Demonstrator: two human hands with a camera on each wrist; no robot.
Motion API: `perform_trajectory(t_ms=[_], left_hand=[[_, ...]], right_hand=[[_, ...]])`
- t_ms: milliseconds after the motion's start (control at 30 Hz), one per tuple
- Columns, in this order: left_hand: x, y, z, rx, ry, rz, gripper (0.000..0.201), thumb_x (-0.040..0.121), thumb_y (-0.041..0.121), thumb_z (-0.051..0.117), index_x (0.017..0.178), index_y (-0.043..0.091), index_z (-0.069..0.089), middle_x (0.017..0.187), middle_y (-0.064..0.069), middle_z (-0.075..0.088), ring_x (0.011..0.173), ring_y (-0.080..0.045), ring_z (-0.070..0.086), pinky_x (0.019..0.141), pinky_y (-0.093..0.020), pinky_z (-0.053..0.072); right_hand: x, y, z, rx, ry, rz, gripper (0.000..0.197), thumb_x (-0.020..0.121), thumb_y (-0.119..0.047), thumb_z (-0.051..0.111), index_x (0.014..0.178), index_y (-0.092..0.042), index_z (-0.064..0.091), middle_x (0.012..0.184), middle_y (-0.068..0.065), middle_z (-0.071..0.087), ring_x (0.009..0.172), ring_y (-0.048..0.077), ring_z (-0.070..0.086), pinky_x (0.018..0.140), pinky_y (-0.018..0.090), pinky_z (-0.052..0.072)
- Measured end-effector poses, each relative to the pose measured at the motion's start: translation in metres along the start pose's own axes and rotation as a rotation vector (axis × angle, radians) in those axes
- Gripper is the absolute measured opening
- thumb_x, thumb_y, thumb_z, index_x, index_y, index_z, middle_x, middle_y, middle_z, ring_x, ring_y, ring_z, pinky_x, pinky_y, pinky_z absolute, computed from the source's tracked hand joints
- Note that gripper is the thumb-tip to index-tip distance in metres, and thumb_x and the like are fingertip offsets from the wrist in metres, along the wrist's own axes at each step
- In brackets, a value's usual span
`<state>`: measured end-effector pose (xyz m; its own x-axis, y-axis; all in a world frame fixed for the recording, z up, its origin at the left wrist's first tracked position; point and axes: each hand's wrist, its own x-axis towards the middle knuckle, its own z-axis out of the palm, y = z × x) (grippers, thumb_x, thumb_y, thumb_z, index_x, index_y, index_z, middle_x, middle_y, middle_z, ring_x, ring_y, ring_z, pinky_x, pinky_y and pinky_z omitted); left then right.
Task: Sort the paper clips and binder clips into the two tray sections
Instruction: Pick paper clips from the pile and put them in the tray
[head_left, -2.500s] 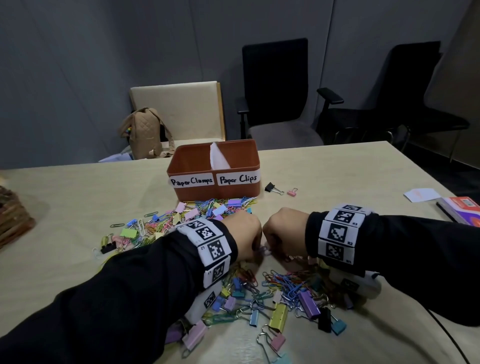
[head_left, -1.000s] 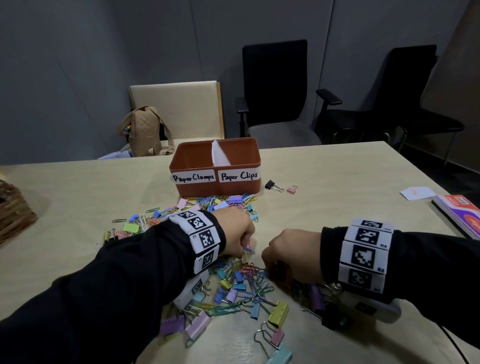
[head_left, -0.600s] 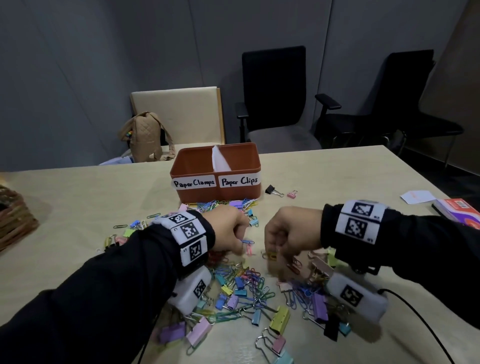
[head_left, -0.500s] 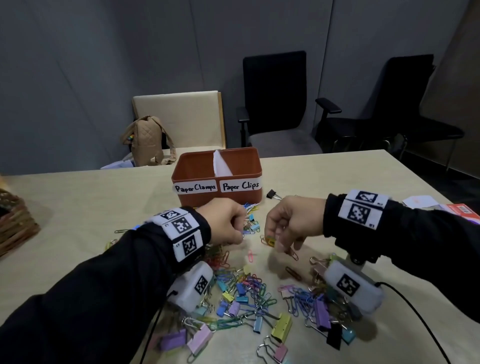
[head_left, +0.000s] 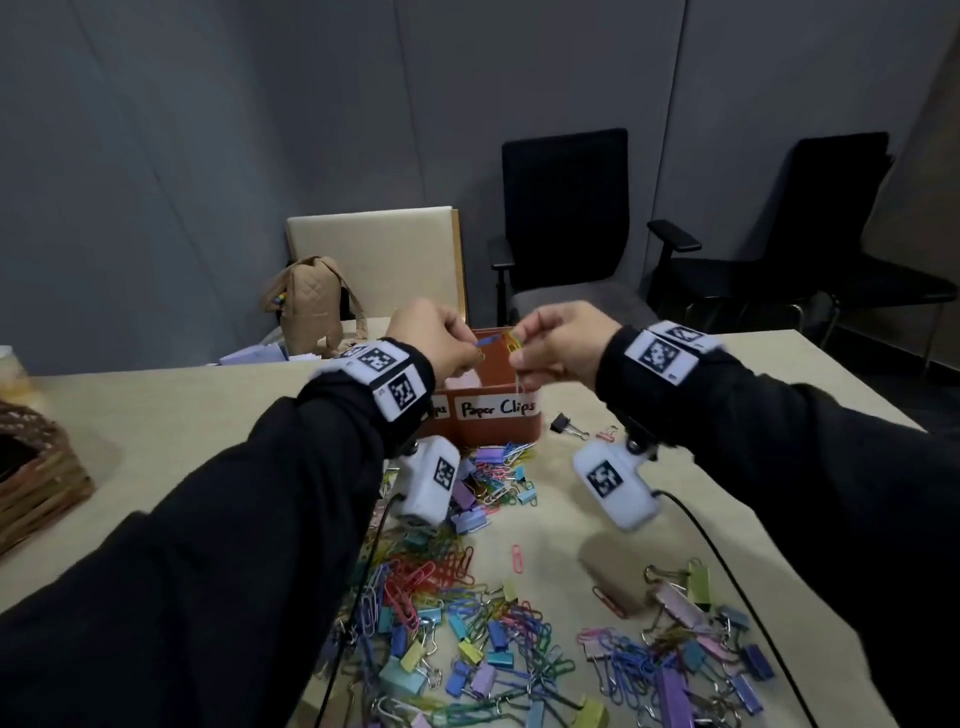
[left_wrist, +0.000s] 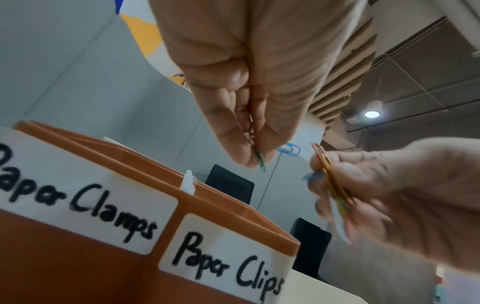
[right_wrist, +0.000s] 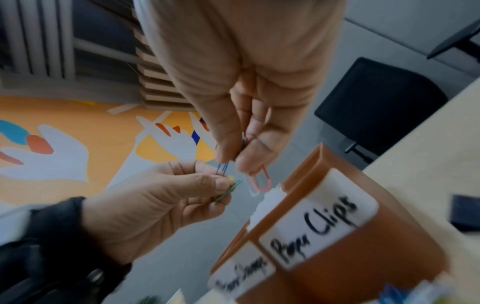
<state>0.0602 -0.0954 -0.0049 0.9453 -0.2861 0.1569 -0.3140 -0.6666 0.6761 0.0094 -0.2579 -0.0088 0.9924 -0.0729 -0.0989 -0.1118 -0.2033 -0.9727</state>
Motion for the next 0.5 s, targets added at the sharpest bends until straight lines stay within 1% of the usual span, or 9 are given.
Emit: perform_trajectory(t_ms=[100, 167, 200, 233, 300, 367, 433, 467, 500], left_hand=[[0.010, 0.004, 0.007, 0.051, 0.059, -0.011, 0.016, 0.076, 0.007, 0.074, 0.066, 0.015, 0.065, 0.067, -0.003, 0.067, 0.069, -0.019, 0.067, 0.069, -0.031, 0.058], [0.012, 0.002, 0.013, 0.096, 0.063, -0.016, 0.009, 0.079, 0.009, 0.073, 0.078, 0.017, 0.069, 0.074, 0.001, 0.065, 0.077, -0.017, 0.064, 0.070, -0.025, 0.050], [0.012, 0.000, 0.015, 0.103, 0.055, -0.018, 0.010, 0.080, 0.010, 0.073, 0.084, 0.019, 0.069, 0.079, 0.001, 0.065, 0.079, -0.016, 0.062, 0.072, -0.024, 0.048], [0.012, -0.004, 0.017, 0.094, 0.044, -0.016, 0.012, 0.080, 0.010, 0.072, 0.085, 0.020, 0.069, 0.082, 0.000, 0.067, 0.079, -0.017, 0.063, 0.073, -0.024, 0.049], [0.009, -0.008, 0.018, 0.072, 0.028, 0.001, 0.016, 0.079, 0.011, 0.073, 0.077, 0.023, 0.063, 0.081, -0.003, 0.071, 0.074, -0.019, 0.066, 0.072, -0.027, 0.053], [0.000, -0.012, 0.017, 0.110, 0.014, 0.035, 0.015, 0.078, 0.016, 0.074, 0.073, 0.024, 0.062, 0.075, 0.001, 0.068, 0.068, -0.016, 0.063, 0.065, -0.024, 0.049], [-0.012, -0.017, 0.016, 0.209, -0.040, 0.086, 0.011, 0.077, 0.017, 0.075, 0.072, 0.022, 0.066, 0.072, 0.009, 0.063, 0.066, -0.009, 0.058, 0.060, -0.019, 0.044], [-0.019, -0.019, 0.016, 0.266, -0.095, 0.100, 0.008, 0.077, 0.018, 0.075, 0.071, 0.020, 0.069, 0.072, 0.011, 0.063, 0.065, -0.006, 0.057, 0.059, -0.015, 0.042], [-0.024, -0.023, 0.017, 0.326, -0.173, 0.099, 0.004, 0.077, 0.018, 0.075, 0.073, 0.019, 0.073, 0.074, 0.010, 0.066, 0.067, -0.004, 0.058, 0.059, -0.014, 0.043]], right_hand=[[0.025, -0.005, 0.004, -0.025, 0.132, -0.040, 0.025, 0.077, 0.011, 0.070, 0.073, -0.011, 0.058, 0.074, 0.010, 0.064, 0.063, 0.022, 0.066, 0.053, 0.027, 0.058], [0.037, -0.002, 0.007, -0.106, 0.170, -0.051, 0.021, 0.075, 0.006, 0.074, 0.075, -0.012, 0.063, 0.077, 0.008, 0.067, 0.071, 0.022, 0.069, 0.063, 0.031, 0.060], [0.041, 0.000, 0.008, -0.170, 0.174, -0.058, 0.020, 0.073, 0.003, 0.077, 0.078, -0.013, 0.065, 0.080, 0.007, 0.068, 0.076, 0.022, 0.070, 0.069, 0.033, 0.060], [0.044, 0.003, 0.009, -0.230, 0.172, -0.063, 0.020, 0.072, 0.000, 0.078, 0.082, -0.014, 0.068, 0.084, 0.006, 0.070, 0.081, 0.021, 0.070, 0.075, 0.035, 0.060], [0.044, 0.008, 0.010, -0.328, 0.172, -0.082, 0.022, 0.072, -0.006, 0.080, 0.087, -0.018, 0.070, 0.089, 0.002, 0.070, 0.085, 0.017, 0.069, 0.079, 0.035, 0.059], [0.036, 0.011, 0.011, -0.420, 0.206, -0.159, 0.017, 0.075, -0.010, 0.079, 0.086, -0.021, 0.071, 0.082, -0.005, 0.068, 0.078, 0.010, 0.065, 0.077, 0.030, 0.057], [0.020, 0.013, 0.014, -0.559, 0.223, -0.265, 0.008, 0.079, -0.012, 0.074, 0.083, -0.019, 0.072, 0.073, -0.009, 0.064, 0.070, 0.006, 0.060, 0.070, 0.024, 0.053], [0.012, 0.014, 0.016, -0.665, 0.181, -0.305, 0.005, 0.081, -0.012, 0.071, 0.082, -0.017, 0.072, 0.072, -0.009, 0.063, 0.070, 0.008, 0.059, 0.068, 0.023, 0.050], [0.004, 0.017, 0.018, -0.795, 0.095, -0.317, 0.006, 0.082, -0.012, 0.067, 0.084, -0.015, 0.073, 0.074, -0.008, 0.064, 0.072, 0.010, 0.058, 0.067, 0.023, 0.047]])
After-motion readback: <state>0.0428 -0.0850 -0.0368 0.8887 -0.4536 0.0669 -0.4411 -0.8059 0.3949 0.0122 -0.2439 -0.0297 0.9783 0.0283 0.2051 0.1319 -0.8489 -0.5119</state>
